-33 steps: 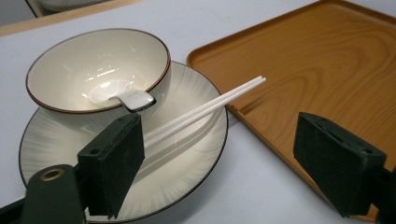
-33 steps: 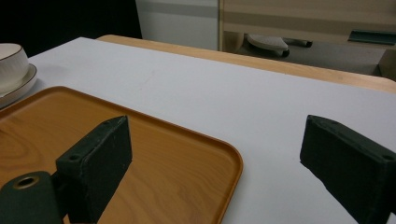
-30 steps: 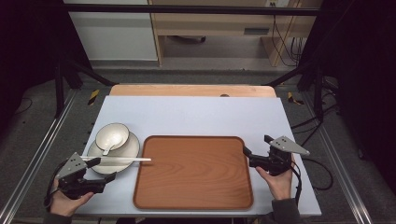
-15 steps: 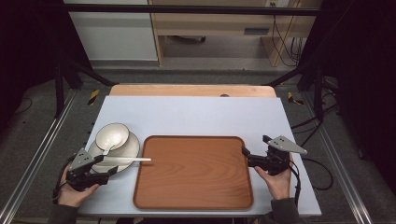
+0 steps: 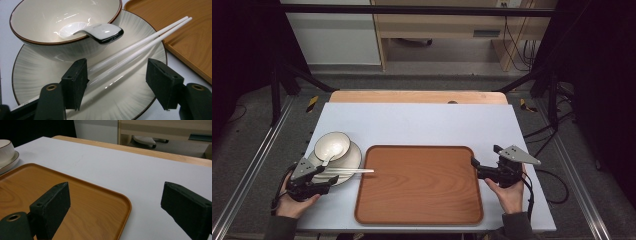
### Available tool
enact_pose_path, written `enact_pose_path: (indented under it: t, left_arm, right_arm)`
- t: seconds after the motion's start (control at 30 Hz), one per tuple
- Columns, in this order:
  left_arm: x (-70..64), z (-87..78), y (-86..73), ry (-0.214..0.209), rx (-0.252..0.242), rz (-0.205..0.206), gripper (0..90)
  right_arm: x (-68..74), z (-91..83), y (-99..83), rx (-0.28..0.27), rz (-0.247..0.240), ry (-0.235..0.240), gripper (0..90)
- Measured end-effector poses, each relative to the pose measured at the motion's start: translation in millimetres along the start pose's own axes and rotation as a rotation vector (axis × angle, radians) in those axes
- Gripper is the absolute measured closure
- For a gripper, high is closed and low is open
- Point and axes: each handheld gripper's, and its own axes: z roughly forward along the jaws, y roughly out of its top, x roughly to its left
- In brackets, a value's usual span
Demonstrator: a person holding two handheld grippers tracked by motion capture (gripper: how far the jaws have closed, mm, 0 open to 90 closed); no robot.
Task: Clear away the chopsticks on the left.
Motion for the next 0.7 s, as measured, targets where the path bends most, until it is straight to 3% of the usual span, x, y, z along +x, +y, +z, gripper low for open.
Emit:
enact_pose_path:
  t: [0.23,0.5,0.7]
  left_arm:
    - [0.5,1.3,-1.8,0.003,0.018,-0.01,45.7]
    - [-0.8,2.9,-2.1,-0.034,0.03,-0.015,59.5]
    - [-3.6,3.5,-2.1,-0.05,0.043,-0.015,64.2]
  right_arm:
    - [0.2,0.9,-0.4,0.005,-0.005,0.002,9.0]
    - [0.2,0.4,-0.3,0.003,-0.001,0.002,9.0]
    - [0.3,0.6,-0.2,0.004,0.001,0.003,9.0]
